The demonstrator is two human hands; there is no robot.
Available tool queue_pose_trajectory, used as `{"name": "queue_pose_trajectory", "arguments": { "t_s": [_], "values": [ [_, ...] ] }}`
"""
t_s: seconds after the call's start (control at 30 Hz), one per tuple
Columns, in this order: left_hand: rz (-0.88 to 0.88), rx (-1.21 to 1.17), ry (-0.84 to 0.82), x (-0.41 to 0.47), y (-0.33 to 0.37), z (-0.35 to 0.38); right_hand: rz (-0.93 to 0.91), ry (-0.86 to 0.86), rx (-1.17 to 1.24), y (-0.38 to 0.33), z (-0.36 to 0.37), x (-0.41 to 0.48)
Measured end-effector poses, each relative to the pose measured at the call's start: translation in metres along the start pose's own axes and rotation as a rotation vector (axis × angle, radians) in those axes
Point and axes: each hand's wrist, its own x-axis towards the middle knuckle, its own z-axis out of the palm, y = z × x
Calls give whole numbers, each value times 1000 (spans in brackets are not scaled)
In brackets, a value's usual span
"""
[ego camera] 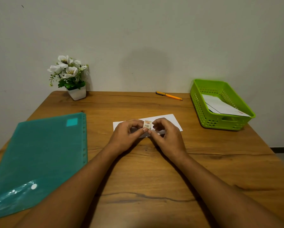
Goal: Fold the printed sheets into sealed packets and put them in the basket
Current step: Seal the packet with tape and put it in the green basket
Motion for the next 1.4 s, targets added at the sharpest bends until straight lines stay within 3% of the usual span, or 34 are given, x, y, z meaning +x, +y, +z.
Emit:
{"name": "queue_pose_trajectory", "arguments": {
  "t_s": [0.5, 0.7, 1.03, 1.4],
  "values": [
    [24, 187, -33, 2, -9, 3, -187, 17, -259, -1, 3, -5],
    [30, 194, -34, 1, -8, 3, -178, -6, -317, 0, 6, -5],
    [47, 177, -36, 0, -8, 3, -100, -13, -222, 1, 6, -2],
    [32, 202, -46, 0, -8, 2, 148, 173, 46, 8, 4, 6]
  ]
}}
